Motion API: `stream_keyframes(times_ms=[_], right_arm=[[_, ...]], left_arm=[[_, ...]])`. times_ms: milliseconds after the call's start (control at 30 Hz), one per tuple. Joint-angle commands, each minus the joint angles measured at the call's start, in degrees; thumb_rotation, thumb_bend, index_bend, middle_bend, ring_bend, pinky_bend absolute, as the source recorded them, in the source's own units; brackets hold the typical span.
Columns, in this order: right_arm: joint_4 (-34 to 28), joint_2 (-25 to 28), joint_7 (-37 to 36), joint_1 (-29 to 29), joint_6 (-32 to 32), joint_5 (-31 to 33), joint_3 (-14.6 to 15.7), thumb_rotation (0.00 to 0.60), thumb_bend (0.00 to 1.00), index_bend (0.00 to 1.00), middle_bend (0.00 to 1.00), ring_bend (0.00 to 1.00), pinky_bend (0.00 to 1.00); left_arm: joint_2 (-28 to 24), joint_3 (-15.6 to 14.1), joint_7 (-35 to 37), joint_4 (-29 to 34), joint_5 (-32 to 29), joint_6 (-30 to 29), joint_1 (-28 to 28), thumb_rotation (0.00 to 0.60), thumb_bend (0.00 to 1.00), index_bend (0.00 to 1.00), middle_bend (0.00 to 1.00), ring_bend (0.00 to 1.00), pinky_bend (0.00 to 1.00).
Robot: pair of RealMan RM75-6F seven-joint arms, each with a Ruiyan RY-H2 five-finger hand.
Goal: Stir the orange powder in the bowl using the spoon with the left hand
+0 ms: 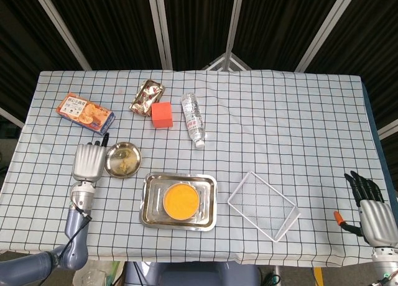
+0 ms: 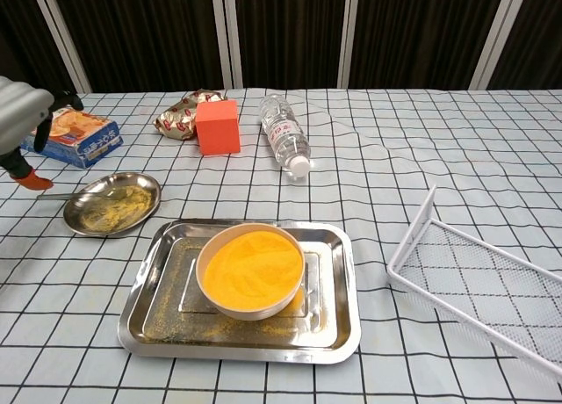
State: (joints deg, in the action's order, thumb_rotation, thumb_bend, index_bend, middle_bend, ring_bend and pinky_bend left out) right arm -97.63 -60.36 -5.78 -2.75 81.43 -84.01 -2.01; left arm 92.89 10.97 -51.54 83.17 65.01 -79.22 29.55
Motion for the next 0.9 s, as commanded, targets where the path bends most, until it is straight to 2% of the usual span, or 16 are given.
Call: stream_keyframes(times_ms=[33,67,133,300,400,467,500,533,567,600,633,700,767,900], right_arm=[[0.02,0.03,-0.04,-0.01,-0.05,0.06,-0.01,0.600,0.36,0.00,0.00,0.00,0.00],[0.02,0.04,-0.05,0.01,-0.02,0.07,-0.02,0.600,0.36,0.00,0.00,0.00,0.00],[0.01,0.02,0.05,0.04,0.03,0.14,-0.04,0.600,0.36,0.00,0.00,0.00,0.00],[-0.10,-0.01,0.49,0.12,0.11,0.27,-0.04,0.600,0.36,0.00,0.00,0.00,0.00],[-0.20,-0.02,0.79,0.16,0.05,0.46,-0.02,0.600,0.36,0.00,0.00,0.00,0.00],[-0.27,0.02,0.99,0.23,0.13,0.33,0.08,0.600,0.36,0.00,0.00,0.00,0.00],[-0.25,0.03,1.13,0.28,0.27,0.16,0.13,0.600,0.36,0.00,0.00,0.00,0.00],[-0.16,0.02,1.31,0.33,0.47,-0.08,0.17,0.600,0.36,0.00,0.00,0.00,0.00],[-0.01,-0.01,1.57,0.38,0.75,-0.41,0.21,0.600,0.36,0.00,0.00,0.00,0.00],[0.19,-0.08,1.74,0.43,1.04,-0.77,0.25,0.600,0.36,0.00,0.00,0.00,0.00],[0.36,-0.19,1.87,0.47,1.30,-1.07,0.28,0.600,0.36,0.00,0.00,0.00,0.00],[0.75,-0.39,2.25,0.55,1.80,-1.65,0.34,0.600,0.36,0.00,0.00,0.00,0.00],[1.28,-0.63,2.92,0.60,2.36,-2.20,0.32,0.600,0.36,0.00,0.00,0.00,0.00],[2.39,-1.32,4.01,0.71,3.58,-3.31,0.23,0.600,0.36,0.00,0.00,0.00,0.00]], left_arm=[[-5.59,-2.97,10.31,4.83,7.91,-6.13,-4.76,0.600,0.35,0.58,0.66,0.63,0.72],[-6.60,-3.51,12.40,5.24,9.68,-8.05,-5.90,0.600,0.38,0.67,0.71,0.65,0.72],[-8.61,-4.77,16.49,5.50,12.92,-11.29,-8.10,0.600,0.40,0.75,0.75,0.67,0.73],[-14.31,-7.98,25.01,7.43,16.96,-15.58,-13.10,0.600,0.42,0.78,0.76,0.68,0.73],[-16.95,-9.33,29.70,8.78,18.29,-17.46,-15.72,0.600,0.40,0.78,0.75,0.66,0.72],[-18.38,-10.27,33.63,10.07,18.90,-18.55,-17.56,0.600,0.36,0.70,0.69,0.61,0.65],[-19.00,-10.80,35.78,10.65,19.33,-19.13,-18.50,0.600,0.33,0.58,0.61,0.54,0.59],[-19.65,-11.43,37.43,10.95,19.95,-19.42,-19.22,0.600,0.28,0.45,0.51,0.46,0.52],[-20.34,-12.14,38.52,10.97,20.74,-19.50,-19.78,0.600,0.21,0.30,0.35,0.33,0.41],[-21.16,-13.01,38.76,10.43,21.83,-19.41,-20.17,0.600,0.16,0.20,0.24,0.24,0.34],[-21.81,-13.68,38.57,9.71,22.79,-19.22,-20.42,0.600,0.09,0.09,0.10,0.11,0.23],[-22.87,-15.05,37.59,8.45,24.25,-18.07,-20.68,0.600,0.04,0.03,0.03,0.04,0.12],[-23.49,-15.87,37.10,8.27,25.01,-16.88,-20.85,0.600,0.00,0.00,0.00,0.00,0.01],[-24.01,-16.51,36.89,8.78,25.60,-14.84,-21.05,0.600,0.00,0.00,0.00,0.00,0.00]])
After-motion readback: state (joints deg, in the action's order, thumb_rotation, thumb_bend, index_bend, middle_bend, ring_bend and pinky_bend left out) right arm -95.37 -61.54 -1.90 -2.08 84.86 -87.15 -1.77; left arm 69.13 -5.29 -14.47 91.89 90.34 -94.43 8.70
